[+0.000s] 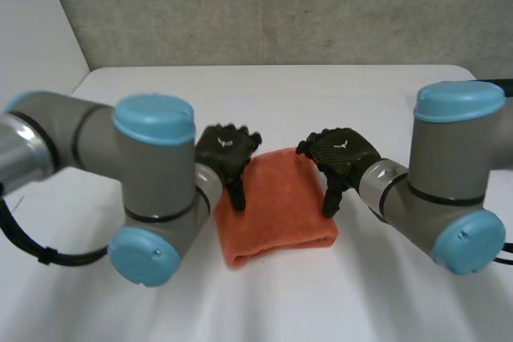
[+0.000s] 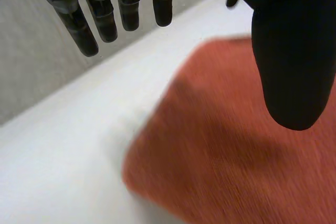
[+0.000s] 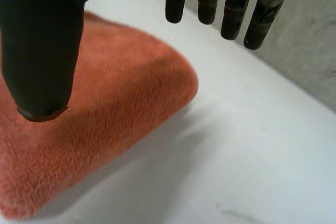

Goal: Fold the laundry.

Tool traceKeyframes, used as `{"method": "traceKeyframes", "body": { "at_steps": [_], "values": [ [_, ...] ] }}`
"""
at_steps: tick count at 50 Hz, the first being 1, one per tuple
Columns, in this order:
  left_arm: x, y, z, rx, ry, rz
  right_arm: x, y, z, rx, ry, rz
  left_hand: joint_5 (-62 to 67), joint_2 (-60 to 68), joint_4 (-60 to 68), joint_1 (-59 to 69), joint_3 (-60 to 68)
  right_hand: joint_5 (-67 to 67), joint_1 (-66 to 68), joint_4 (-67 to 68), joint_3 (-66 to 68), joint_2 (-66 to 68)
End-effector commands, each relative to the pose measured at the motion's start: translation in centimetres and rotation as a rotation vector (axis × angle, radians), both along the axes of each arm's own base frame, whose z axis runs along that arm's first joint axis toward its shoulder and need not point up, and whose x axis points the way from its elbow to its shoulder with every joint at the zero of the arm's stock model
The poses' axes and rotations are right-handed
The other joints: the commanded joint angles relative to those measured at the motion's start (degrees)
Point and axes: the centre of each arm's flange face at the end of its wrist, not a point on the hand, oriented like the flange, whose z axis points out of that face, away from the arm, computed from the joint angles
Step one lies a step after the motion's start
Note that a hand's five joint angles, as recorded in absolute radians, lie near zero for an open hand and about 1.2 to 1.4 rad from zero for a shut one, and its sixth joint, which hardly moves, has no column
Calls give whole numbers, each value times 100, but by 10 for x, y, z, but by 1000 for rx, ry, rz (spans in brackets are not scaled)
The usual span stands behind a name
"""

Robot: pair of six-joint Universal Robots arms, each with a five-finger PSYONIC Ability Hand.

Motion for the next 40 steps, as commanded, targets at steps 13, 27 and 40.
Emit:
{"method": "traceKeyframes", "body": {
  "at_steps": [13,27,40],
  "values": [
    [22,-9,80,-60,151,-152,5,84,-36,-76,-30,138,1,-17,-17,-27,-40,-305,-59,-301,-179,-221],
    [20,-5,76,-47,145,-160,21,66,-71,-234,109,154,1,-17,-17,-27,-40,73,318,77,199,156],
    [20,-5,74,-43,143,-160,28,55,-75,-250,105,154,1,-17,-17,-27,-40,1184,1429,1188,1310,1267]
  ]
}}
